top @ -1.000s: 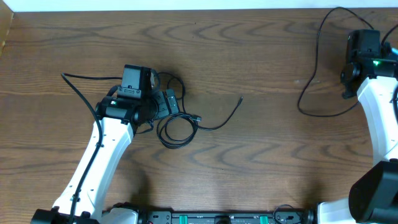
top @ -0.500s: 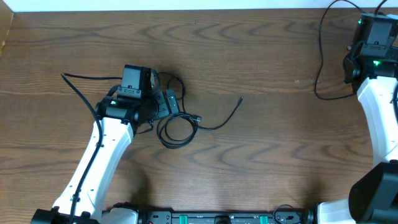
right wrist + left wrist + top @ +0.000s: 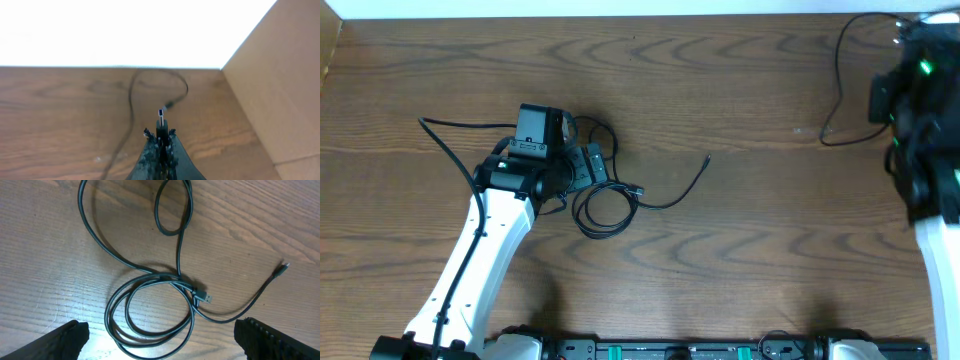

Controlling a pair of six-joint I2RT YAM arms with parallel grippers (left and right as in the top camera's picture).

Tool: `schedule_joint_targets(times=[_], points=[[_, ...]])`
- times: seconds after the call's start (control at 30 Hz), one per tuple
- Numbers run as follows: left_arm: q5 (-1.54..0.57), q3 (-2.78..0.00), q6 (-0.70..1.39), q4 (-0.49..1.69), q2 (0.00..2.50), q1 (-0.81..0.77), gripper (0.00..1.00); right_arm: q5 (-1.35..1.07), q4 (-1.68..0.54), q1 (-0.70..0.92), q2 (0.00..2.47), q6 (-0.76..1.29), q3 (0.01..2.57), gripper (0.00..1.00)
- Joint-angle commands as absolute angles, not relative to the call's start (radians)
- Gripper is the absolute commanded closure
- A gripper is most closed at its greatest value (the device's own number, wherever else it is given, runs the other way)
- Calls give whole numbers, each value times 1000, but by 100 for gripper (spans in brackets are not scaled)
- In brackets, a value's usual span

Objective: Untangle cables

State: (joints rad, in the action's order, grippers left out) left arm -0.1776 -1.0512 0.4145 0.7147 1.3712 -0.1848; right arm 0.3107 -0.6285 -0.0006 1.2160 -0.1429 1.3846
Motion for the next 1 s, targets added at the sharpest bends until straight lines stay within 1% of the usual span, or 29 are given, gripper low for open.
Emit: schedule_joint_targets(times=[0.0, 0.1, 0.2, 0.33, 0.5, 0.57, 0.63, 0.7, 0.73, 0.83, 0.9, 0.97], points=[[-165, -1050, 408, 718, 1372, -183, 1, 277, -655, 7, 1073, -92, 1401, 99], [-165, -1050, 408, 718, 1372, -183, 0, 239, -667, 7, 974, -80, 1402, 99], [-165, -1050, 408, 718, 1372, -183, 1, 148, -675, 7, 879, -80, 1414, 99], [-165, -1050, 408, 718, 1372, -183, 1, 41, -693, 7, 809, -64, 1429, 99], [-165, -1050, 408, 718, 1372, -183, 1, -309, -731, 7, 835, -66, 1429, 99], [-165, -1050, 408, 718, 1372, -183, 1, -462, -737, 7, 868, -100, 1429, 99], [-165, -1050, 408, 718, 1372, -183, 0, -507, -768, 7, 901, -133, 1429, 99], [-165, -1050, 408, 718, 1372, -183, 1, -457, -815, 6, 928, -149, 1429, 99], [-165, -1050, 408, 718, 1372, -183, 1, -389, -861, 6, 947, -162, 1429, 99], [-165, -1050, 408, 718, 1372, -183, 1, -151, -978, 2, 1000, -166, 1429, 99], [-165, -1050, 408, 718, 1372, -183, 0, -10, -1011, -9, 1024, -154, 1429, 99], [-165, -1050, 408, 718, 1372, -183, 1, 204, -1009, -32, 1060, -79, 1429, 99]])
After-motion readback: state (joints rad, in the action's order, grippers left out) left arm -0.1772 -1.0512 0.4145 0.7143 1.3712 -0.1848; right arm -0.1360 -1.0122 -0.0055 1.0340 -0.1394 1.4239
